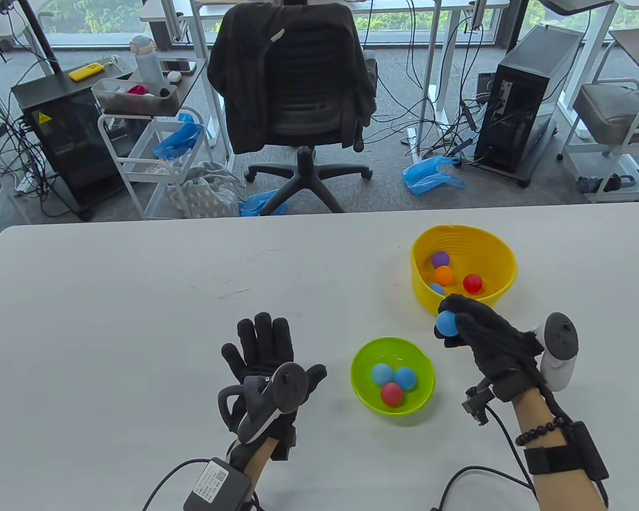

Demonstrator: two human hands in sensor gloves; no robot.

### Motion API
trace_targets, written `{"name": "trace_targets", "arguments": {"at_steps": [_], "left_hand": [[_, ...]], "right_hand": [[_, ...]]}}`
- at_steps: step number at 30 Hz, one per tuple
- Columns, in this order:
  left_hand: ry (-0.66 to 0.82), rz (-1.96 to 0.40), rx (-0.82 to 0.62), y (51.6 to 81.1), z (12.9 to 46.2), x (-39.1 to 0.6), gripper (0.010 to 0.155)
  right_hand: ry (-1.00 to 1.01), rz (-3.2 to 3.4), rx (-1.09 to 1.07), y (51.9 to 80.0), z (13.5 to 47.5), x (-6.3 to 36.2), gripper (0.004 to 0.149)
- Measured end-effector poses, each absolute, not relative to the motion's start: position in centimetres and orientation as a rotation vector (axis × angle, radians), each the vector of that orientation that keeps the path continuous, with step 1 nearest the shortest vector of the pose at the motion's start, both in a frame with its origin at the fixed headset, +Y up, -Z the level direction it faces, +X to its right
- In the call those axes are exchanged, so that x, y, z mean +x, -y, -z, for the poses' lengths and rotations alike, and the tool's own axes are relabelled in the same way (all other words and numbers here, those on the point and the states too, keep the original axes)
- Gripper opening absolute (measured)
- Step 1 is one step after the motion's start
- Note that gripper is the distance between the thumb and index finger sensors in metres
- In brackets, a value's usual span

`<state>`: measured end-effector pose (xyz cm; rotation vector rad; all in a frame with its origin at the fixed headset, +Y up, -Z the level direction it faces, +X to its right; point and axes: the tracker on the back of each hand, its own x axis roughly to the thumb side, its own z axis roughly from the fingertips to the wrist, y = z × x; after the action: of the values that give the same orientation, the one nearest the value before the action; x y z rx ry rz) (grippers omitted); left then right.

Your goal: Toss ping pong balls into fabric basket

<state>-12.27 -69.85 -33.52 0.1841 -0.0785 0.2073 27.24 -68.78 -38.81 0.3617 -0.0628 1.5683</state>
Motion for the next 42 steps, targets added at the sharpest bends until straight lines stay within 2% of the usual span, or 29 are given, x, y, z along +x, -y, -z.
{"name": "trace_targets", "arguments": {"at_steps": [11, 16, 19, 23, 26, 35, 42], "left_hand": [[0.052, -0.197, 0.196, 69.7, 33.5, -12.4, 0.103], [0.041, -0.193, 0.206, 69.6, 33.5, -12.6, 0.103], [0.031, -0.193, 0.207, 69.6, 33.5, -12.8, 0.103], [0.022, -0.199, 0.206, 69.6, 33.5, -13.1, 0.103], [0.020, -0.201, 0.205, 69.6, 33.5, -13.2, 0.103], [0.031, -0.202, 0.201, 69.6, 33.5, -13.2, 0.103], [0.045, -0.208, 0.203, 69.6, 33.5, -13.1, 0.103]], "right_hand": [[0.099, -1.364, 0.126, 70.9, 40.5, 31.0, 0.052], [0.109, -1.379, 0.004, 70.8, 41.0, 31.8, 0.054], [0.111, -1.403, -0.024, 70.7, 41.6, 31.8, 0.060], [0.046, -1.385, 0.024, 70.7, 42.3, 31.5, 0.079], [0.062, -1.386, 0.037, 70.8, 42.6, 31.5, 0.084], [0.124, -1.501, 0.081, 69.5, 42.0, 31.2, 0.079], [0.238, -1.733, 0.165, 67.0, 40.2, 28.9, 0.062]]}}
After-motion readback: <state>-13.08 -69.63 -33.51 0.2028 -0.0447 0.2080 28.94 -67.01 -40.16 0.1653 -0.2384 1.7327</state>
